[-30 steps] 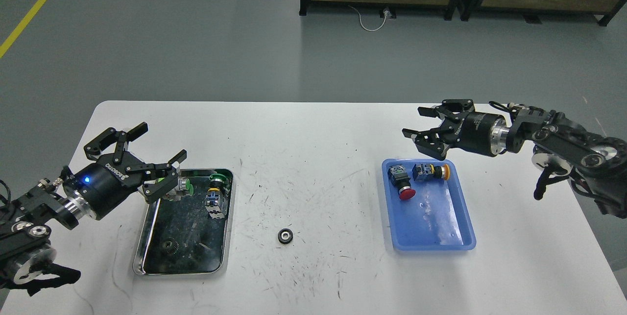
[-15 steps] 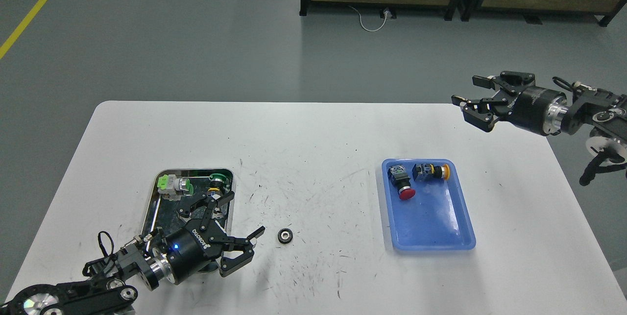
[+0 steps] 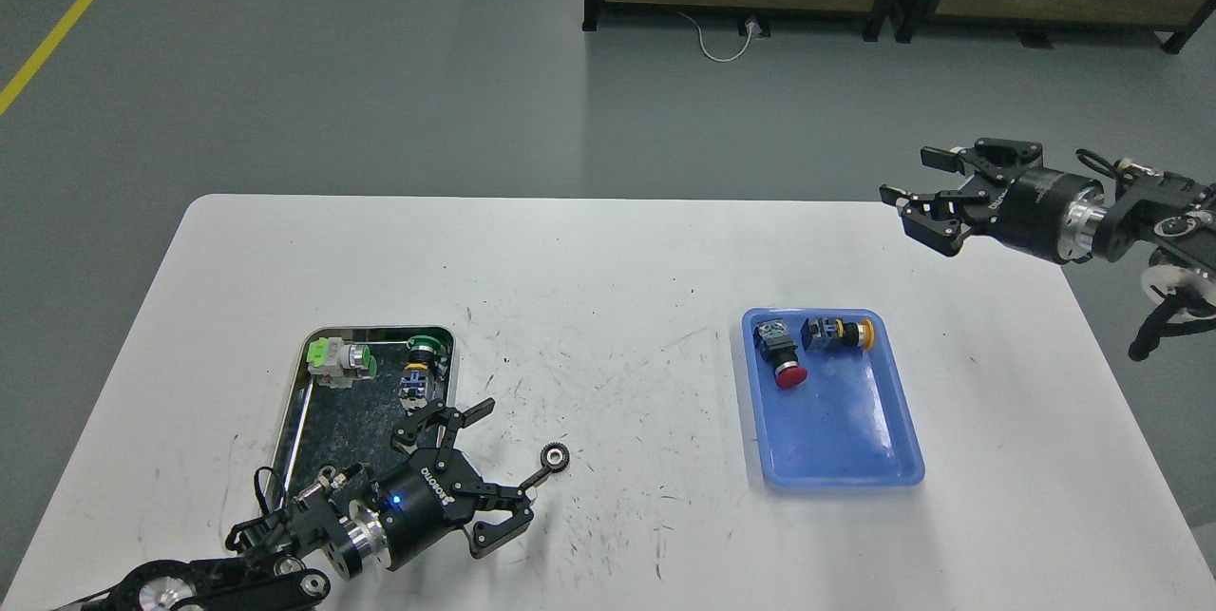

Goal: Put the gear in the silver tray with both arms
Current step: 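Grasp the second black gear with the left gripper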

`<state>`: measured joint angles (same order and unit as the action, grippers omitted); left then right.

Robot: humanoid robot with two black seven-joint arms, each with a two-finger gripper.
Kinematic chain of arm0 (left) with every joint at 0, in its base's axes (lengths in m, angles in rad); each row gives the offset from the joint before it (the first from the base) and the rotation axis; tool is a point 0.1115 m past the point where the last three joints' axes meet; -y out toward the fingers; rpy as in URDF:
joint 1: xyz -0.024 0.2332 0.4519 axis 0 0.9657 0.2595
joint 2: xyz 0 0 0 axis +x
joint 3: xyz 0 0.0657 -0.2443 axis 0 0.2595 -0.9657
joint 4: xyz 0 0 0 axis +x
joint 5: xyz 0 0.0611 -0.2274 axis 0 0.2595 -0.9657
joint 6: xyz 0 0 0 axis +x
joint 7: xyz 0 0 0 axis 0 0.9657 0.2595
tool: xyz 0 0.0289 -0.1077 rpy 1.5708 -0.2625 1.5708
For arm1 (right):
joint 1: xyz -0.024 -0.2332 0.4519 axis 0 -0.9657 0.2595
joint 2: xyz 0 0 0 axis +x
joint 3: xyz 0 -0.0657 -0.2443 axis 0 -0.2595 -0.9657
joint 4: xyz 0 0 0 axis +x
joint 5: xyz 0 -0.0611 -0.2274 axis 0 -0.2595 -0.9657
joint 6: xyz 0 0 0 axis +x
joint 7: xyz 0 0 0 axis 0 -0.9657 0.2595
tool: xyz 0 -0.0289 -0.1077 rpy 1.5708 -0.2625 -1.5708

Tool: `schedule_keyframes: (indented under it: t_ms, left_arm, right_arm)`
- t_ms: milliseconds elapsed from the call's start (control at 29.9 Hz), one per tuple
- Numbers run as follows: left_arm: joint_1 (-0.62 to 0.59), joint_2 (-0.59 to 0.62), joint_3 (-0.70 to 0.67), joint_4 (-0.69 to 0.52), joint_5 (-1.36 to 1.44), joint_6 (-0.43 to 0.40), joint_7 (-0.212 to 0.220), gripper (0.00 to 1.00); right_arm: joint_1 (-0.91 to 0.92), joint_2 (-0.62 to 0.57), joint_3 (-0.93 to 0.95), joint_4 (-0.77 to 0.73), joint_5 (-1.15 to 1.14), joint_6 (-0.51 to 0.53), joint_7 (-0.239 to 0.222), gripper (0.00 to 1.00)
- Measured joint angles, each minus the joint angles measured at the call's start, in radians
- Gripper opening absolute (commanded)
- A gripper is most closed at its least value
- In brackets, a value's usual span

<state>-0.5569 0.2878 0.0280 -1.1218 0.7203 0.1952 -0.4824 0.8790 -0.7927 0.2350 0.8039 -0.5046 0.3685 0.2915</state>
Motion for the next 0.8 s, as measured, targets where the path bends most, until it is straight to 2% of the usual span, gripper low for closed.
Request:
schedule_keyframes:
  t_ms: [234,468,803]
  left_arm:
    - [-0.007,-0.104,0.017,0.095,-0.004,0.000,0.004,0.98]
    - [-0.009,-0.131,0.027,0.162,-0.005,-0.007,0.006,0.97]
    - [-0.002,-0.137,0.029,0.204,-0.010,-0.013,0.004,0.82]
  right_arm:
    - [-0.004,0.005,-0.003,-0.006,0.000,-0.004,0.000,0.68]
    - [-0.009,0.003,-0.003,-0.006,0.000,-0.006,0.000,0.68]
    - [-0.011,0.000,-0.003,-0.006,0.000,-0.006,0.000,0.68]
